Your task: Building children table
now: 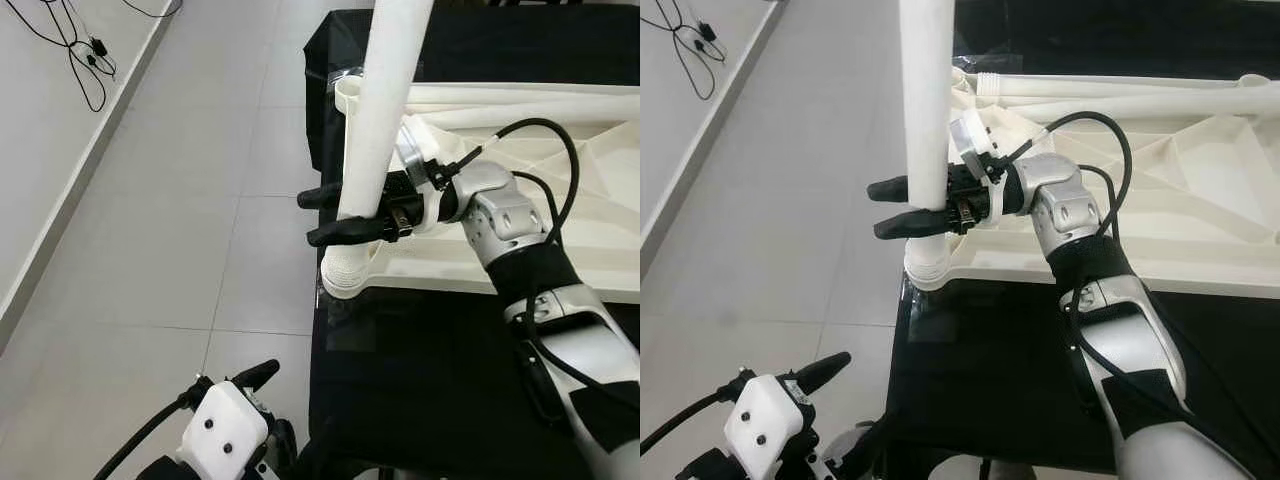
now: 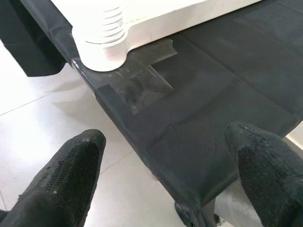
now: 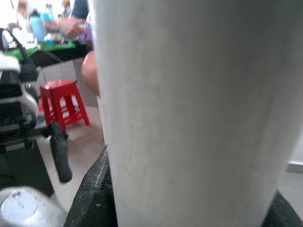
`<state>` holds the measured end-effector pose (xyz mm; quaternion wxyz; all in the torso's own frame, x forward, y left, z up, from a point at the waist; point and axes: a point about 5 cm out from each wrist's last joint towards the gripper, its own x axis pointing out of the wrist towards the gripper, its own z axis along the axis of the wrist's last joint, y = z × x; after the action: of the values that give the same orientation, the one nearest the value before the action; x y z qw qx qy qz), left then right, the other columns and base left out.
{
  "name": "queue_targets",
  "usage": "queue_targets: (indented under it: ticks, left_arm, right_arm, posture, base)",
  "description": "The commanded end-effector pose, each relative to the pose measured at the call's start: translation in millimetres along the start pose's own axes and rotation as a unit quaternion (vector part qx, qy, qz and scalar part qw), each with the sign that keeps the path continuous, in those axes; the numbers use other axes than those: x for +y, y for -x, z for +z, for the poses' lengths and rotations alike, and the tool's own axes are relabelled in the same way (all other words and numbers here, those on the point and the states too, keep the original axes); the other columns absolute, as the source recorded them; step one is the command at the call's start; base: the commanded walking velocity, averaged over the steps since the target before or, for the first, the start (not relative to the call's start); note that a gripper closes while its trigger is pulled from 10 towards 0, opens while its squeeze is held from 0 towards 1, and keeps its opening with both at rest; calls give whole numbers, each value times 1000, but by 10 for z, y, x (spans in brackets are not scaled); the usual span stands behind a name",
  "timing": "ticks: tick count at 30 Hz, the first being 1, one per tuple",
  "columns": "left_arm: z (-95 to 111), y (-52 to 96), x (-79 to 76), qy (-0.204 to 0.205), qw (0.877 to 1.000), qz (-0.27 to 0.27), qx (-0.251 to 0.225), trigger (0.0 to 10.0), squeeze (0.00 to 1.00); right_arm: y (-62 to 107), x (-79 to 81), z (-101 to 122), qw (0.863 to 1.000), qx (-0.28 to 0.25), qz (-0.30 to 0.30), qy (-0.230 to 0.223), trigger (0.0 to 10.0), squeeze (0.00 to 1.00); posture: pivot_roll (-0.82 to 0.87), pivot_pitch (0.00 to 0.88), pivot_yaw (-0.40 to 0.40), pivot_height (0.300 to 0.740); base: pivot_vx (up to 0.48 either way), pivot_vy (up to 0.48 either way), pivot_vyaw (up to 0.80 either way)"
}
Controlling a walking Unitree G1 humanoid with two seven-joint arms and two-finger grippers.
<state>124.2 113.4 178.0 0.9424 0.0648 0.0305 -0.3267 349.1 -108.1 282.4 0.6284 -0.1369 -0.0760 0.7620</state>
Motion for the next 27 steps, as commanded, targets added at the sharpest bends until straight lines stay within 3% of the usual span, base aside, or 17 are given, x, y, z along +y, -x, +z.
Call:
queue_targets:
  ticks: [1,14,19,25,27]
  left_arm:
    - [-21,29,-20,5,1000,-10,14,10000,0]
    - [-25,27,-18,6,1000,-8,16,10000,0]
    - [-31,29,-13,8,1000,-10,17,10000,0]
    - [-41,17,-7,8,1000,-11,17,10000,0]
    - [-48,6,-5,8,1000,-10,17,10000,0]
  right_arm:
    - [-7,73,-179,999,45,16,-20,10000,0]
    - [-109,166,-248,996,72,53,17,10000,0]
    - [-107,193,-272,995,82,62,12,10000,0]
    - [-93,133,-305,996,80,38,2,10000,0]
    - [-74,89,-339,997,80,-15,-8,10000,0]
  posture:
    - [156,348,22,740]
    - [163,344,24,740]
    - [158,337,26,740]
    - [153,327,25,740]
    - [147,320,22,740]
  base:
    - [0,0,0]
    - [0,0,0]
    - [0,0,0]
    - [0,0,0]
    - [0,0,0]
